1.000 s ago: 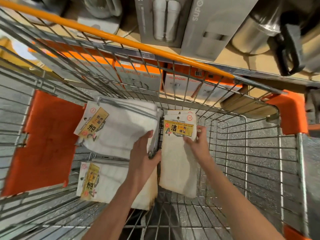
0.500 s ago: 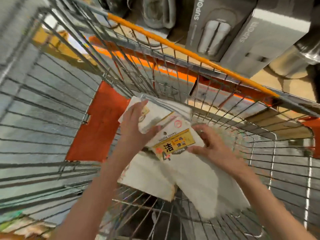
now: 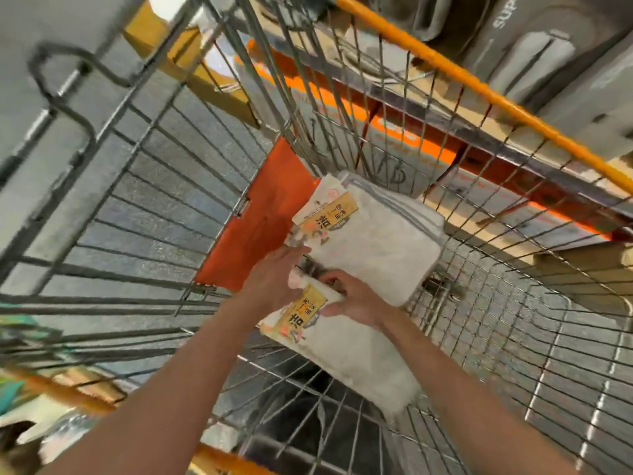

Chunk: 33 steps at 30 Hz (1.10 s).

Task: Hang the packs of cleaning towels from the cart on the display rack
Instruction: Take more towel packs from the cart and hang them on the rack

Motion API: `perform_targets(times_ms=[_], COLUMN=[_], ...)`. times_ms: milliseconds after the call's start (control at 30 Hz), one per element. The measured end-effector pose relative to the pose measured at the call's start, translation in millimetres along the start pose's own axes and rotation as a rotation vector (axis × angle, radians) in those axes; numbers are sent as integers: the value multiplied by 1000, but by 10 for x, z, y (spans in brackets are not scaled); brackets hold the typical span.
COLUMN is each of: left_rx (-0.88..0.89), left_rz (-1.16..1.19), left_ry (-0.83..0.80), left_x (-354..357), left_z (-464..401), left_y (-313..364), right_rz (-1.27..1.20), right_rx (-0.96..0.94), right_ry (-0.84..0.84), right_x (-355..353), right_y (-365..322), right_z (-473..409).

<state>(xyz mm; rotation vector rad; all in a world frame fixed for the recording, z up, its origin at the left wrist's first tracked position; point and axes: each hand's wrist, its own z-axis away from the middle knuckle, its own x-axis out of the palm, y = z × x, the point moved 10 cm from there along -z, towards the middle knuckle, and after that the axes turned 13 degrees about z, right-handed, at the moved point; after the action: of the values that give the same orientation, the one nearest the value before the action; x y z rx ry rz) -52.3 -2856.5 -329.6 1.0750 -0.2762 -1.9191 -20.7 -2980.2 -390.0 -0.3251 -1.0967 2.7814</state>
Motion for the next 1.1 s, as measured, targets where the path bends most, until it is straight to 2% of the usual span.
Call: perform_targets(times_ms=[67,167,233,400,633,800,1000,1100], left_rx=[-40,-94,-144,-224,-450,-477,-475,-478], left_rz=[39,62,78,160,444,535,572,583], left_ry=[-21,-71,-108,-100,7,17,17,15], left_x=[74,223,334,503,543,544,524,519], left_z=[-32,-45,-17,22,29,21,11,11], left_y=[-116,-289,-442,-684,-902,-936,-905,-895], right_rz=[-17,276,381,261,290,360,231,275], right_rx=[24,14,-37,26,102,83,95,86], right_ry=[8,113,144,-8,4,25,43,28], right_x=[122,146,151,269,254,269,244,251], right_y=[59,47,9,173,286,282,243,213], right_z=[-115,-237,-288,-316,-369,-384,-373,-372])
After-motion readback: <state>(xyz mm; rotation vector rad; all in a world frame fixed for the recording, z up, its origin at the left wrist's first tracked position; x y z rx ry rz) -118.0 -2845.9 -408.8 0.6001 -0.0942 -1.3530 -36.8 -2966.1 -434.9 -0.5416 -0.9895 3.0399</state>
